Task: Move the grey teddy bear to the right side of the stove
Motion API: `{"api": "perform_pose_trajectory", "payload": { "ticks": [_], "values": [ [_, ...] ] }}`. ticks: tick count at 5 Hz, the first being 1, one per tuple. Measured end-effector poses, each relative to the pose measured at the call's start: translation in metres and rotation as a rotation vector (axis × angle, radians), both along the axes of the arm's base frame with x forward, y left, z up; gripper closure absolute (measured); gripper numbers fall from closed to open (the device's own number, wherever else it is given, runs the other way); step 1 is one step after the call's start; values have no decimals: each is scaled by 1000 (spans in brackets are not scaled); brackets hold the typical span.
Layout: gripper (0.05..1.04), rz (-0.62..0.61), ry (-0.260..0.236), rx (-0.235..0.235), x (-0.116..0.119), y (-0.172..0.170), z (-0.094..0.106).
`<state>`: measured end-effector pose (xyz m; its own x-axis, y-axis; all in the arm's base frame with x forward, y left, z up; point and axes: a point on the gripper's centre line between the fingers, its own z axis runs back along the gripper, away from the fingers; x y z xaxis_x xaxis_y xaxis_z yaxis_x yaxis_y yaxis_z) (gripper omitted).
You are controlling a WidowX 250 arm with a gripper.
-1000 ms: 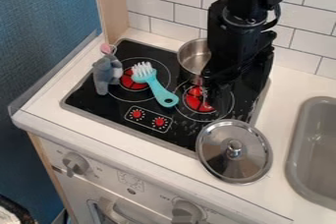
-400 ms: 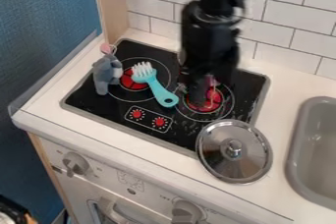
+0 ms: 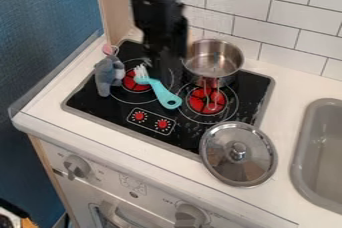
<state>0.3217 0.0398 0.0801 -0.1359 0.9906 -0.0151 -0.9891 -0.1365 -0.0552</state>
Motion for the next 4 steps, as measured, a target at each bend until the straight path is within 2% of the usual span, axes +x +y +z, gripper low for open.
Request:
{"api": "perform_pose_trajectory", "payload": {
  "ticks": [1, 2, 3, 4],
  "values": [
    [85, 176, 37, 25, 4, 46, -12],
    [85, 293, 56, 65, 2, 73, -17],
    [85, 373, 101, 128, -4, 88, -31],
    [85, 402, 140, 159, -2, 95, -42]
  ]
}}
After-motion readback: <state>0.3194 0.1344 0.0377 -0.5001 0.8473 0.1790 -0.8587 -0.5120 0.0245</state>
